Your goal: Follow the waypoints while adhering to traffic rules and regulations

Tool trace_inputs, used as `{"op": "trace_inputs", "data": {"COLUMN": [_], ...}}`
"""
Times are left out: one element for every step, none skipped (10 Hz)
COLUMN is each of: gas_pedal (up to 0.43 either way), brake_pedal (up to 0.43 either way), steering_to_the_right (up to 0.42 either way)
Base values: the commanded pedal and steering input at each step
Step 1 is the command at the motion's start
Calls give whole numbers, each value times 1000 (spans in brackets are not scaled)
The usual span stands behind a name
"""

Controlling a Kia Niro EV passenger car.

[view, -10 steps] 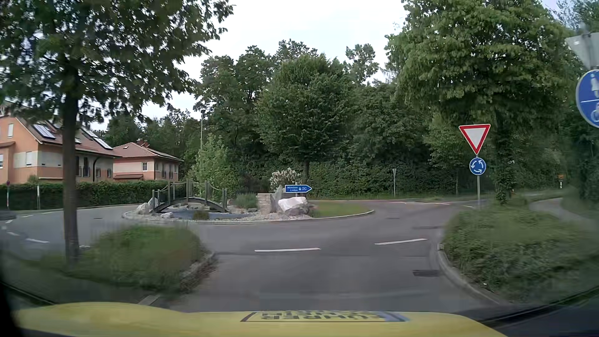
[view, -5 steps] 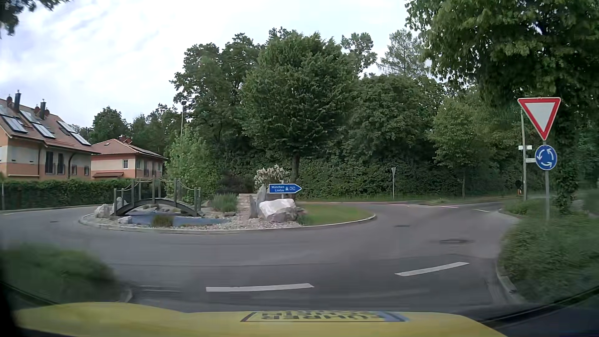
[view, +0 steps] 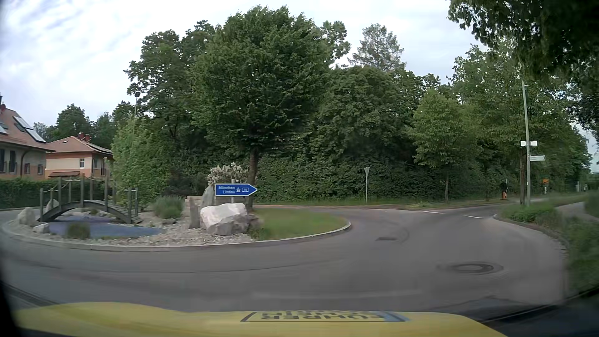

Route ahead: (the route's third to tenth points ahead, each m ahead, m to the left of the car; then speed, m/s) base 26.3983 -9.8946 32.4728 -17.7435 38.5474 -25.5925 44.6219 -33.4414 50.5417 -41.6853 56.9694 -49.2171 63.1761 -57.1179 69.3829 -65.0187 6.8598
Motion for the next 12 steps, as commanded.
{"op": "trace_inputs", "data": {"gas_pedal": [79,87,98,98,110,118,130,138,138,138,138,138], "brake_pedal": [0,0,0,0,0,0,0,0,0,0,0,0], "steering_to_the_right": [170,170,170,171,168,161,151,145,144,144,144,144]}}
